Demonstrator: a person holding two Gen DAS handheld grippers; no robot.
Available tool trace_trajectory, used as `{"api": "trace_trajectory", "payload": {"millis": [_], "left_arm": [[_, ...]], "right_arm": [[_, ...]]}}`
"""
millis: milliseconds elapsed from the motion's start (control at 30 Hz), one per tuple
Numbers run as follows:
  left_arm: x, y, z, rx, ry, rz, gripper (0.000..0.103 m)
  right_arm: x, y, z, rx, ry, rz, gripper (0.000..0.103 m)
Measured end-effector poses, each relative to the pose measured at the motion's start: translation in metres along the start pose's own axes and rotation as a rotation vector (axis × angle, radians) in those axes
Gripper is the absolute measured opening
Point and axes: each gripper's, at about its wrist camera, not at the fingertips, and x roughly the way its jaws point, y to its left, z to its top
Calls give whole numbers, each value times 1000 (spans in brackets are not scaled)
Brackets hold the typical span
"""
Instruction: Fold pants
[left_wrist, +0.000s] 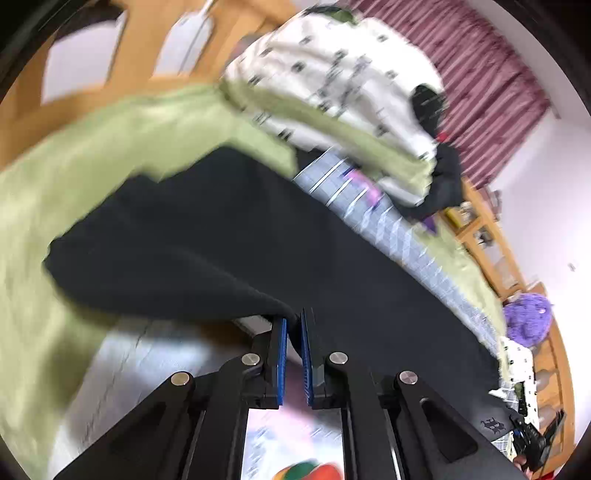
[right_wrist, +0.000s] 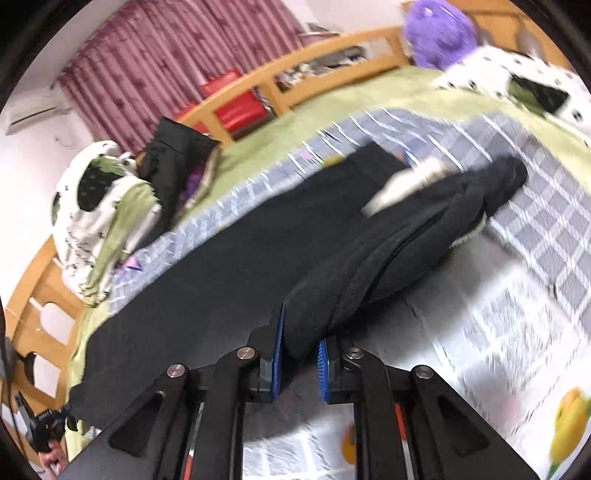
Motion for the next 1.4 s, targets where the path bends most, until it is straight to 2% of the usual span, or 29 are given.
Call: {"api": "trace_trajectory", "payload": {"millis": [133, 233, 467, 500, 567, 600, 633, 667, 733, 767, 867, 1033, 1133, 1233, 1400], "left_arm": [[9, -31, 40, 52, -64, -3, 8], [38, -54, 67, 103, -99, 32, 8], [122, -86, 105, 174, -95, 117, 8], [131, -88, 105, 177, -86, 128, 8], [148, -89, 105, 179, -65, 156, 9], [154, -89, 105, 178, -52, 173, 14], [156, -88, 103, 176, -48, 181, 27], [154, -87, 99, 175, -45, 182, 35], [145, -85, 92, 172, -47, 171, 58], [138, -82, 87, 171, -40, 167, 59], [116, -69, 67, 157, 21, 157, 60], [77, -23, 14, 92, 121, 143, 60], [72, 2, -16, 43, 172, 122, 60], [82, 15, -31, 8, 199, 118, 60], [99, 22, -12, -56, 151, 82, 60]], "right_arm": [[7, 17, 46, -16, -17, 49, 15], [26, 29, 72, -33, -16, 51, 15], [112, 48, 117, -28, 0, 34, 16], [125, 49, 121, -28, 9, 28, 17], [149, 47, 124, -17, 44, 30, 28], [158, 46, 124, -7, 62, 29, 31], [165, 44, 123, 0, 76, 21, 34], [167, 43, 119, -10, 78, 9, 34], [163, 46, 110, -52, 72, -26, 38], [156, 49, 101, -89, 73, -47, 42], [133, 51, 76, -168, 87, -93, 42], [85, 31, 22, -242, 122, -144, 45], [68, 9, -1, -204, 134, -144, 50], [73, -16, -16, -141, 184, -141, 51], [87, -37, -8, -11, 147, -87, 52]]}}
